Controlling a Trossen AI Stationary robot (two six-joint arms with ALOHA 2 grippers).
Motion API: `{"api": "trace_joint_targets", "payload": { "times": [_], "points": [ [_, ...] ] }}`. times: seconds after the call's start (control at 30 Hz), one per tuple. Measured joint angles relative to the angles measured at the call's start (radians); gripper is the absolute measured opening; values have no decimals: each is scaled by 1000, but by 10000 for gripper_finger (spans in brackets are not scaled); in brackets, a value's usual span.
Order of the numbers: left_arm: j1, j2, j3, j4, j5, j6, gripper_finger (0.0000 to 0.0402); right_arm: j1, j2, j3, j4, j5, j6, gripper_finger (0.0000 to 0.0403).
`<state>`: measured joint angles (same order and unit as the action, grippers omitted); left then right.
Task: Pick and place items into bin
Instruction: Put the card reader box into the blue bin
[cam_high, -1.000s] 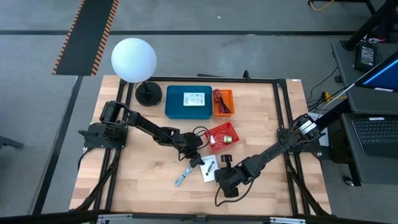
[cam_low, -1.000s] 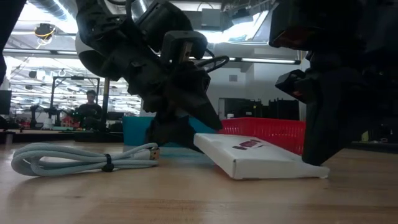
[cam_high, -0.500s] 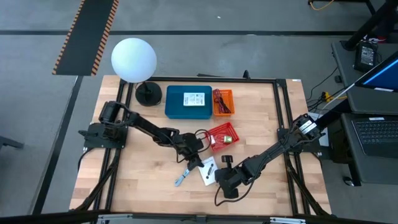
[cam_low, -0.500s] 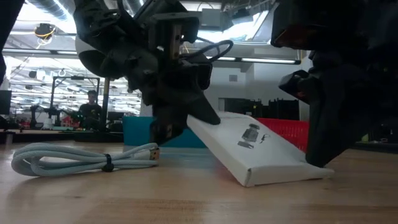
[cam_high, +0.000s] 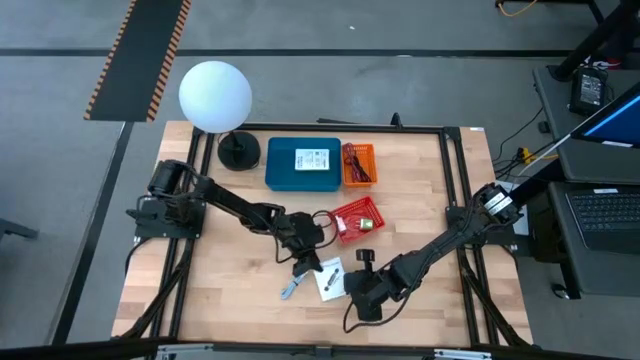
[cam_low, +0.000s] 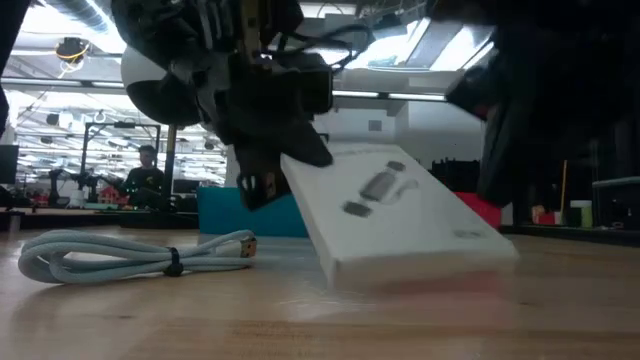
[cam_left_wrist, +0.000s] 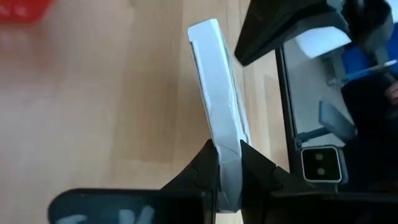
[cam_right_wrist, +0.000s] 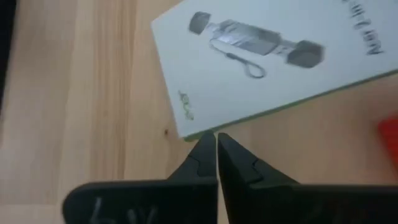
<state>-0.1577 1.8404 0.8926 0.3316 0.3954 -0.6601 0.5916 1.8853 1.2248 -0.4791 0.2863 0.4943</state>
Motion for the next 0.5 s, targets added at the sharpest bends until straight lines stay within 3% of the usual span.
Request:
{"api": "trace_joint_targets", "payload": {
  "times": [0.27, 0.5],
  "points": [
    [3, -157, 0, -188, -63, 135, 27, 22, -19, 51, -88, 117, 1, 0],
    [5, -311, 0, -413, -220, 275, 26, 30, -76, 21, -37, 223, 38, 0]
  ]
}}
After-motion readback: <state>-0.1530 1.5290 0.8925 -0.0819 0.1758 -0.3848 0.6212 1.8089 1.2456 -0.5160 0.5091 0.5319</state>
